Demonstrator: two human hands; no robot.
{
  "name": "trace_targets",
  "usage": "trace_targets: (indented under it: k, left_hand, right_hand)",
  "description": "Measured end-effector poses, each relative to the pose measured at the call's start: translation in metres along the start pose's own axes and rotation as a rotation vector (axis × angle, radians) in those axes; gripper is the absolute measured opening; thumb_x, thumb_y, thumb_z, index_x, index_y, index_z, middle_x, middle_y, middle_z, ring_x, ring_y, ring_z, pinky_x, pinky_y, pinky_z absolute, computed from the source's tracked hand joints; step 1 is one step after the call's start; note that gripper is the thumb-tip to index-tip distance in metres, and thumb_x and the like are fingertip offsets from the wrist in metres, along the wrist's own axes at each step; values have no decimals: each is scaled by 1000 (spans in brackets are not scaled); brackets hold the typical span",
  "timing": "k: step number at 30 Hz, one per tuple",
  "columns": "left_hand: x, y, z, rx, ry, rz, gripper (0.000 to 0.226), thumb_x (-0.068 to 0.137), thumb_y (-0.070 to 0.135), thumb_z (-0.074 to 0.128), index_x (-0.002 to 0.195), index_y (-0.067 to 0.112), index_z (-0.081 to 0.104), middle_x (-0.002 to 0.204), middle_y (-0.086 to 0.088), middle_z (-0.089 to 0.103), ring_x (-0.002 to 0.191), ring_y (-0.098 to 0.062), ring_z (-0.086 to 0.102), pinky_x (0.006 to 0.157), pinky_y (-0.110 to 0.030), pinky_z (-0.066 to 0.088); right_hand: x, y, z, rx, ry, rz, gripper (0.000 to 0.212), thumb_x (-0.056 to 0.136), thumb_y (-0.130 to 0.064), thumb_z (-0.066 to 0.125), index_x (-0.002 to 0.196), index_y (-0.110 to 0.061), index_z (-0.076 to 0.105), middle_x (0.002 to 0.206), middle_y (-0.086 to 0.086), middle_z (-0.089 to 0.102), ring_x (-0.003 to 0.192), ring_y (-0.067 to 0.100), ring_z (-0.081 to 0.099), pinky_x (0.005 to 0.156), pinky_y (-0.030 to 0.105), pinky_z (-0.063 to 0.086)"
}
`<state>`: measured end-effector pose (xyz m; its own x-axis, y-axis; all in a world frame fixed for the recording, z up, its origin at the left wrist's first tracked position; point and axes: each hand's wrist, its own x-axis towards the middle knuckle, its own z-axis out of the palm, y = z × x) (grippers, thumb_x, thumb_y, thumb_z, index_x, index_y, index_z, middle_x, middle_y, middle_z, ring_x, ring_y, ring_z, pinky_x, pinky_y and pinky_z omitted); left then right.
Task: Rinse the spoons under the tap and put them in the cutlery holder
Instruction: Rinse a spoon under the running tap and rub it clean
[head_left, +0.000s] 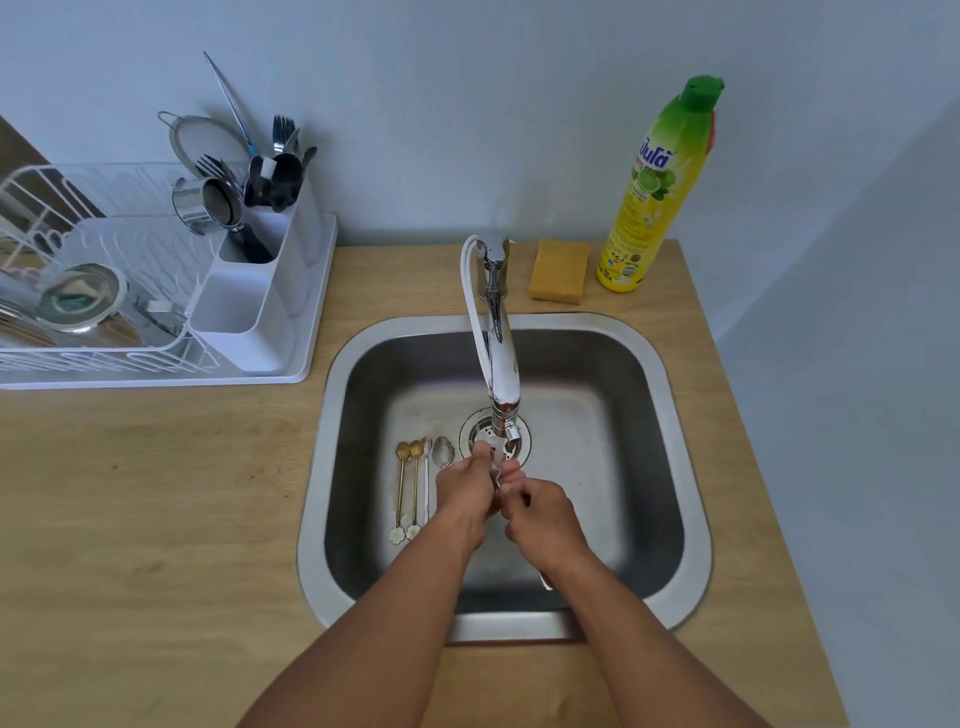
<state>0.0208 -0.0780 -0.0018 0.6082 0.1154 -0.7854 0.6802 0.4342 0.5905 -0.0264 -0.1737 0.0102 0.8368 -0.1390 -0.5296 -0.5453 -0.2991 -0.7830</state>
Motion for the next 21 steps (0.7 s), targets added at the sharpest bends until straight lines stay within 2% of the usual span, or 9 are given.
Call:
trace_targets:
  k: [3,5,8,10,14,19,21]
  left_hand:
    - [-3,1,-2,6,-44,-12,34,111,30,43,106,8,69,86,-10,81,76,-23,75,73,-36,62]
    - [-2,0,-6,51,-81,-18,31,111,23,45,107,6,71,92,-9,81,80,-20,77,74,-35,62]
    - [-1,-1,-10,94,-115,6,17,105,14,59,102,8,75,96,-9,81,83,-16,77,75,-32,61]
    - [1,-2,-12,107,-117,29,9,98,13,69,98,8,77,95,-10,80,80,-15,76,70,-29,61]
    - [2,-5,-11,80,-56,45,14,89,15,81,96,5,76,84,-12,79,72,-17,73,76,-33,64]
    - [-4,-5,0,-3,-19,45,23,102,28,64,100,8,76,91,-8,81,75,-17,74,61,-28,59]
    - [-7,-4,3,-31,-53,26,30,106,32,57,98,9,74,94,-9,79,78,-19,73,64,-30,58]
  right_hand:
    - [3,3,-4,-8,-2,-9,35,100,-26,59,66,-21,69,54,-11,63,48,7,54,58,28,46]
    - [4,4,-7,-22,-3,-29,33,99,-25,61,68,-21,70,56,-12,64,52,7,55,62,29,48]
    - [4,7,-11,-48,-19,-48,28,100,-26,60,76,-23,75,63,-12,67,62,10,60,68,34,53]
    - [3,9,-13,-50,-15,-57,28,100,-27,60,76,-28,75,63,-15,68,63,9,61,69,34,53]
    - [4,11,-16,-42,-22,-76,24,100,-31,62,79,-26,75,67,-9,68,63,11,59,70,39,54]
    - [4,10,-17,-70,-24,-85,27,100,-30,60,77,-23,73,67,-7,66,63,14,57,71,43,55]
    - [4,9,-17,-71,-20,-81,28,99,-28,59,73,-25,70,68,-7,66,63,15,56,69,40,53]
